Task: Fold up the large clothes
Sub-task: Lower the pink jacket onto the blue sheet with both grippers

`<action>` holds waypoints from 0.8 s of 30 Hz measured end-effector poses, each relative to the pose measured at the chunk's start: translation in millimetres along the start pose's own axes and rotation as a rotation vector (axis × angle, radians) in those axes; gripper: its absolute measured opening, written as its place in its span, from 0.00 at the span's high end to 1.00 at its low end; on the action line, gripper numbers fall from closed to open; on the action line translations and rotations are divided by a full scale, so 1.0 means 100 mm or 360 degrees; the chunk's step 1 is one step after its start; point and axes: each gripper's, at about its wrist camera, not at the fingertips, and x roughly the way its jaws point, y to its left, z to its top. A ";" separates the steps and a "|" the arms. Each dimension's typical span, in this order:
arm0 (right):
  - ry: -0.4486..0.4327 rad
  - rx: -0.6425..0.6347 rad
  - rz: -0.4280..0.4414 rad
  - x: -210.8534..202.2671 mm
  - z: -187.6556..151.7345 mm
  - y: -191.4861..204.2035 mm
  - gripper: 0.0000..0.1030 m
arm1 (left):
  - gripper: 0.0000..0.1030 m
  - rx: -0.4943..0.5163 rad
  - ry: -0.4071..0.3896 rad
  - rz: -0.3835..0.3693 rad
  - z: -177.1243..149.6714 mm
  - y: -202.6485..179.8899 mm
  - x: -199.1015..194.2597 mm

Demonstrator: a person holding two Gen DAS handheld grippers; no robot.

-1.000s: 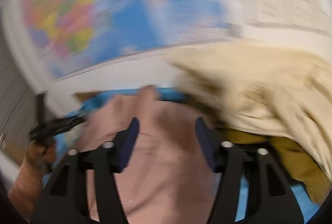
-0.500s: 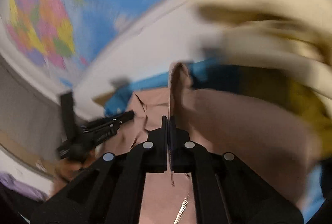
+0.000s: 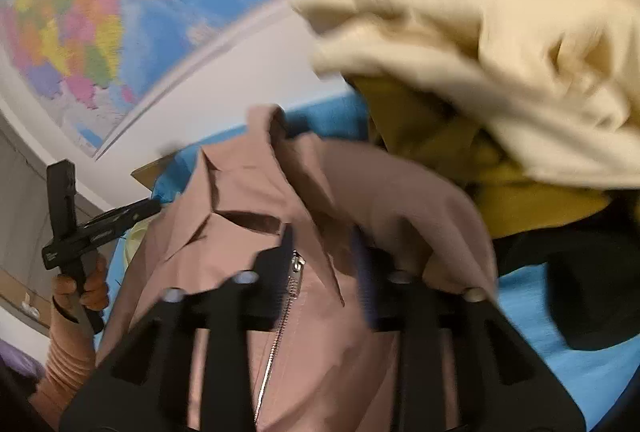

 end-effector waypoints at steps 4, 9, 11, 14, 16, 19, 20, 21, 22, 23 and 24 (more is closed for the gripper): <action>-0.0079 -0.0085 -0.0020 -0.35 -0.17 -0.01 0.35 | 0.36 -0.0011 -0.0002 -0.0101 -0.45 0.21 -0.39; -0.0037 -0.0131 -0.0043 -0.87 -0.69 -0.21 0.12 | 0.29 -0.0045 0.0049 -0.0187 -1.16 0.34 -0.66; 0.0055 -0.0122 -0.0040 -1.00 -1.00 -0.29 0.11 | 0.26 -0.0046 0.0081 -0.0249 -1.49 0.34 -0.80; 0.0184 -0.0065 0.0013 -1.07 -1.40 -0.32 0.09 | 0.22 0.0027 0.0058 -0.0321 -1.77 0.20 -0.96; 0.0237 -0.0038 0.0079 -1.11 -1.62 -0.33 0.09 | 0.20 0.0073 0.0065 -0.0370 -1.89 0.10 -0.99; 0.0296 -0.0029 0.0133 -1.07 -1.85 -0.31 0.40 | 0.31 0.0141 0.0081 -0.0319 -1.96 -0.05 -0.93; 0.0320 -0.0011 0.0158 -1.07 -1.85 -0.32 0.78 | 0.45 0.0134 0.0105 -0.0316 -1.97 -0.07 -0.88; 0.0304 0.0011 0.0158 -1.11 -1.82 -0.34 0.94 | 0.58 0.0094 0.0136 -0.0342 -1.96 -0.06 -0.84; 0.0268 0.0000 0.0136 -1.19 -1.75 -0.35 0.94 | 0.68 0.0070 0.0136 -0.0352 -1.95 -0.05 -0.85; 0.0204 -0.0041 0.0089 -1.33 -1.63 -0.33 0.95 | 0.86 0.0050 0.0127 -0.0333 -1.92 -0.03 -0.87; 0.0159 -0.0079 0.0030 -1.47 -1.52 -0.33 0.95 | 0.90 0.0022 0.0114 -0.0314 -1.88 0.00 -0.91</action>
